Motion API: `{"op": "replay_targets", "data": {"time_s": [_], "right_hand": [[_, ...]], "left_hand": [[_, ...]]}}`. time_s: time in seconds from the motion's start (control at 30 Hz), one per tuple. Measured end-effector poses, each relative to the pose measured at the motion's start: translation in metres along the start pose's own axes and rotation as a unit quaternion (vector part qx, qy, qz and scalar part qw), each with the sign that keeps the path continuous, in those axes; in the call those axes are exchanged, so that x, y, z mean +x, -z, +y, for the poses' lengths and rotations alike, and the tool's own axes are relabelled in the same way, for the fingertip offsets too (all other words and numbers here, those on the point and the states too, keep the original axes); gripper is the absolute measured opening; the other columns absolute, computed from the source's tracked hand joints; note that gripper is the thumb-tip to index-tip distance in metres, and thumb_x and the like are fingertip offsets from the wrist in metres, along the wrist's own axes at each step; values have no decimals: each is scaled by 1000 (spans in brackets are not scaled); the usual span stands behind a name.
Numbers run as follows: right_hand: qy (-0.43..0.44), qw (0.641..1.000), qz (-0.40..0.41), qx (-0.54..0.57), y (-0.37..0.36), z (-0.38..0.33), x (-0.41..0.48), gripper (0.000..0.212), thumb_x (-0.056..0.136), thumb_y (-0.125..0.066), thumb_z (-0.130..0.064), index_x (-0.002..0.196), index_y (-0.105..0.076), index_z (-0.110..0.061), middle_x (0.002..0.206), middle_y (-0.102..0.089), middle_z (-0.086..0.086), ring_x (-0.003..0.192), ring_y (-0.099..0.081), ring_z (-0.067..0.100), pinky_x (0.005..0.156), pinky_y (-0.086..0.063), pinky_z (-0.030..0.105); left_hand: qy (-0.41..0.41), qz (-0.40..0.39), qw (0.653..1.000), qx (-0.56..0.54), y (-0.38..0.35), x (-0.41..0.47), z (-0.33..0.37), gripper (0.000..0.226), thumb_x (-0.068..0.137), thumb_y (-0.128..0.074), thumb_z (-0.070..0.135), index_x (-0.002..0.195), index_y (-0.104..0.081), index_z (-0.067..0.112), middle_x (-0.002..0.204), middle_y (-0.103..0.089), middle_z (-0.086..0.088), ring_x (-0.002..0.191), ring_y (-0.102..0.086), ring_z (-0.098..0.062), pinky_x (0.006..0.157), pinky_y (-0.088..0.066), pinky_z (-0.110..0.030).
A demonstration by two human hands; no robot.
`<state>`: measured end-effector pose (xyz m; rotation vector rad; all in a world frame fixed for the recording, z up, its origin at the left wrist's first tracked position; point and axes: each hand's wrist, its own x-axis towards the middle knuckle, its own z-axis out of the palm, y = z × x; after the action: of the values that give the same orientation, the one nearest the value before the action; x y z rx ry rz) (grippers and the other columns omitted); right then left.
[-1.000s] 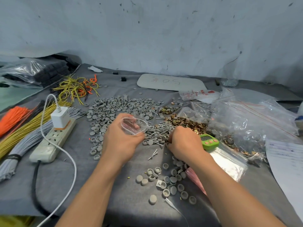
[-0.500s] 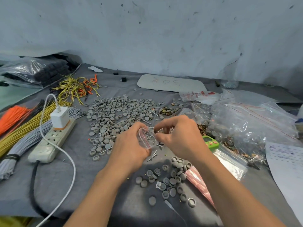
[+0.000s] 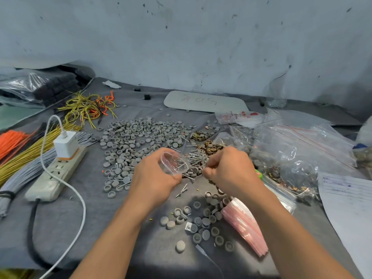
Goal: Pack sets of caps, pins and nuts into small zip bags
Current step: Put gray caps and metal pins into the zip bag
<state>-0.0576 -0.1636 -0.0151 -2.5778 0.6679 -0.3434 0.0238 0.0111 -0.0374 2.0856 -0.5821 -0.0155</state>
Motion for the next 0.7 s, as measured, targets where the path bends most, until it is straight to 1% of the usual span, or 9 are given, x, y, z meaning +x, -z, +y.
{"op": "replay_targets", "data": {"time_s": [0.07,0.13,0.17,0.23,0.3,0.37,0.5,0.63,0.7], "right_hand": [[-7,994,-44,-97,-5,3,-4,19,85,-79,-40,73,-73,-28,74,-72,-6,77,-70,20,81,-59,37],[-5,984,-62,-165,-12,5,-9,23,85,-77,-47,84,-72,-25,81,-71,-4,81,-67,23,83,-56,38],[-6,980,-64,-186,-15,7,-10,27,85,-77,-49,85,-70,-23,78,-68,-4,80,-66,23,81,-54,37],[-17,975,-64,-211,-19,8,-12,33,85,-76,-47,77,-58,-21,69,-59,-5,72,-60,24,70,-47,34],[-26,975,-61,-213,-22,8,-14,35,85,-75,-40,73,-49,-20,67,-52,-4,66,-53,24,60,-39,32],[-27,977,-63,-203,-24,8,-14,32,86,-72,-35,74,-48,-19,69,-52,-2,63,-49,23,58,-36,32],[-16,979,-90,-182,-24,3,-12,19,84,-72,-36,85,-62,-19,76,-59,-1,75,-58,27,64,-42,33],[9,976,-88,-197,-30,-1,-13,30,84,-72,-32,71,-47,-22,67,-45,-3,73,-52,30,68,-37,34],[22,979,-75,-189,-29,-4,-12,21,85,-72,-29,75,-55,-22,69,-52,-2,74,-56,30,69,-40,34]], "left_hand": [[-3,4,1000,-12,1,0,0,41,71,-89,11,92,-68,39,79,-71,21,77,-62,15,62,-42,-3],[-8,6,1000,-8,1,-1,1,41,73,-88,12,92,-67,40,81,-71,20,78,-61,15,63,-42,-2],[-11,5,1000,-4,1,-1,1,41,73,-88,12,93,-66,40,82,-71,19,79,-60,16,64,-41,-2],[-15,3,1000,7,-1,-2,2,43,73,-89,12,96,-66,40,84,-70,18,78,-59,17,62,-40,-1],[-14,1,1000,20,-2,-3,3,44,73,-90,12,98,-66,39,85,-70,18,78,-59,18,62,-39,-1],[-15,-1,999,32,-3,-3,4,44,72,-89,11,98,-66,39,84,-70,19,79,-59,17,62,-39,-1],[-12,-5,999,52,-7,-4,5,43,72,-88,14,102,-67,38,86,-71,19,76,-62,8,59,-41,-5],[-12,-4,998,63,-10,-3,6,43,73,-88,17,105,-67,38,87,-72,17,79,-65,1,65,-47,-18],[-12,-4,998,69,-10,-3,6,43,73,-87,17,104,-67,38,88,-72,17,80,-66,-2,67,-49,-22]]}}
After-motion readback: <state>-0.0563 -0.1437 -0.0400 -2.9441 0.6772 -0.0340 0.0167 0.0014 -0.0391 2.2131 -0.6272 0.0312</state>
